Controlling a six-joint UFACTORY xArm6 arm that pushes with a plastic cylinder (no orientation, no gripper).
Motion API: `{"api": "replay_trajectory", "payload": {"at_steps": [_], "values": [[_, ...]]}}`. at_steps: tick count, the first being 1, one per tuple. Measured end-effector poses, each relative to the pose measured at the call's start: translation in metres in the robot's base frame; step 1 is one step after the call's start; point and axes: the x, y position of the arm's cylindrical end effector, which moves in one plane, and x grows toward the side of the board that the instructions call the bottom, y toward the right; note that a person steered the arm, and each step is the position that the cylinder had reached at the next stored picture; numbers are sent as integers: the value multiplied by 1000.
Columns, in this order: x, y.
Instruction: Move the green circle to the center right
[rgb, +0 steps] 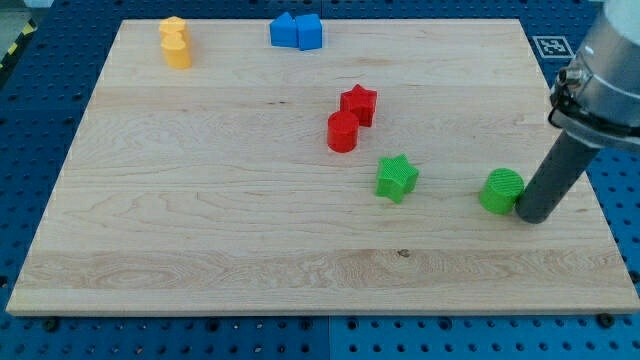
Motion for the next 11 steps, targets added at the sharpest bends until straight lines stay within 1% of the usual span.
{"api": "replay_trajectory", "payload": {"at_steps": [1, 2, 3, 4, 5, 7, 9, 11], "values": [[-4, 1], [25, 5], [22, -5], [1, -25], [1, -26], [0, -67], [-10, -68], [-15, -54]]}}
